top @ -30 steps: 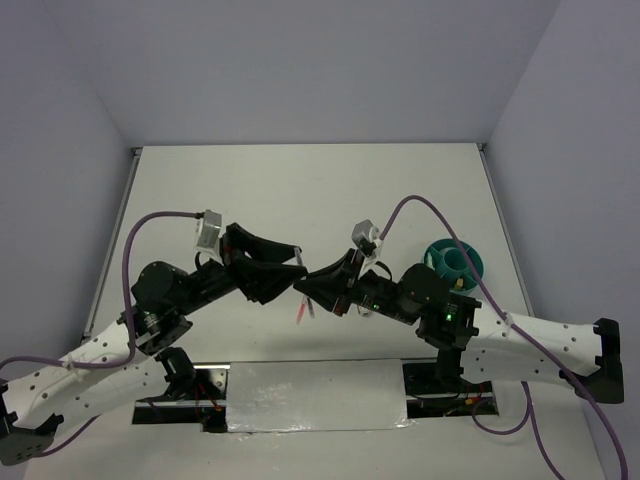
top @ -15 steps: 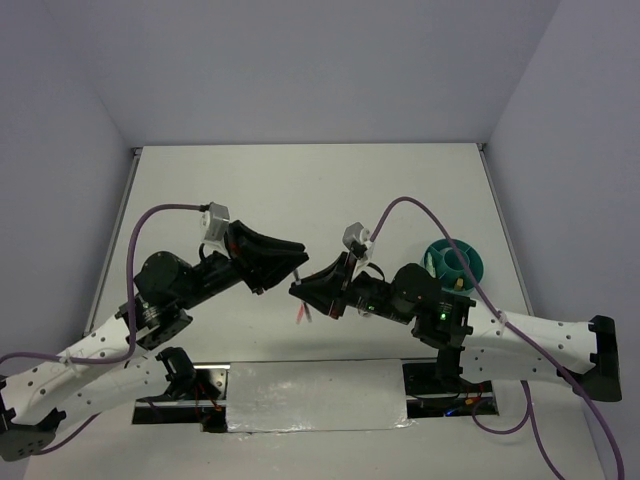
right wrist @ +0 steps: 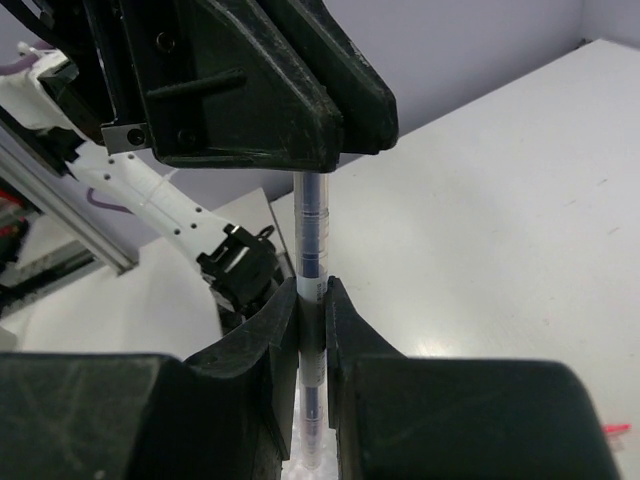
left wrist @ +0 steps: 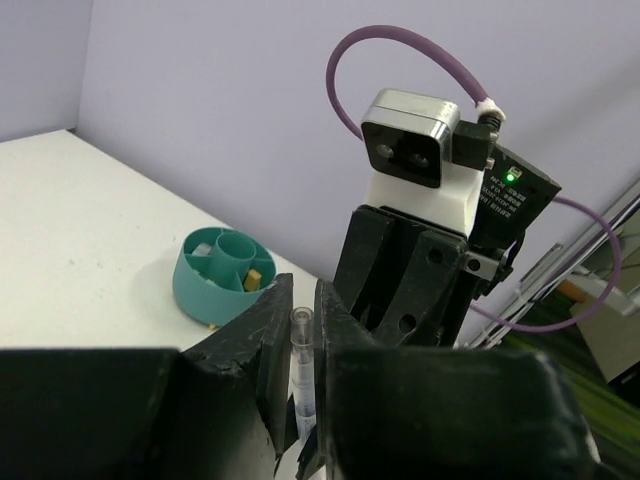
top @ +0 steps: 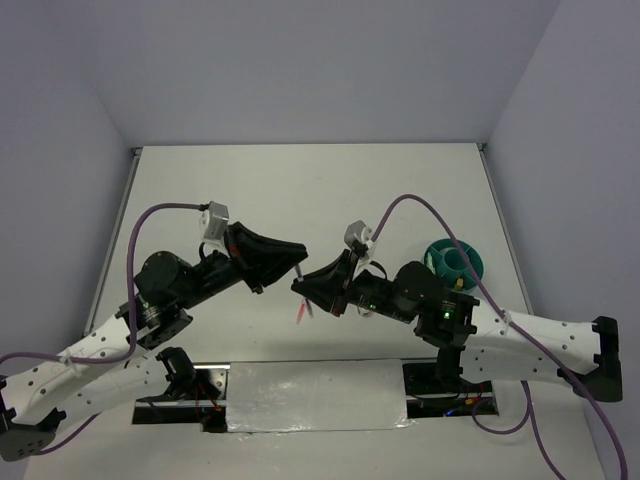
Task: Sort the stationery into containers
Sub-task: Close the pen cap on the pen, then place the pen in the storage box.
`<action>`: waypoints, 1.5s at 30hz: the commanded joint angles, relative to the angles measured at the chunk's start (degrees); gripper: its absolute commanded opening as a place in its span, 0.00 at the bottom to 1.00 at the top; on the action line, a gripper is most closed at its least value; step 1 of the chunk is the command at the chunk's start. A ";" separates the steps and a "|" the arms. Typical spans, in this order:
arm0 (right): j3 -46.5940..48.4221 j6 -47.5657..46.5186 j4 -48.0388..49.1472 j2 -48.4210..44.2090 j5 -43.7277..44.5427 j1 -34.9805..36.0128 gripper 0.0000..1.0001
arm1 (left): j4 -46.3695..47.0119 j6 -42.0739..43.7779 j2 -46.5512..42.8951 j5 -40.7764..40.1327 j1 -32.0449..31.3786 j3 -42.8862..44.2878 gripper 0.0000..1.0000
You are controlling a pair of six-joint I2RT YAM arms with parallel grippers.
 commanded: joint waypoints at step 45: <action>-20.74 -23.23 17.47 -15.90 40.33 -39.41 0.00 | -49.07 1.00 -16.88 -33.97 -4.95 11.40 0.99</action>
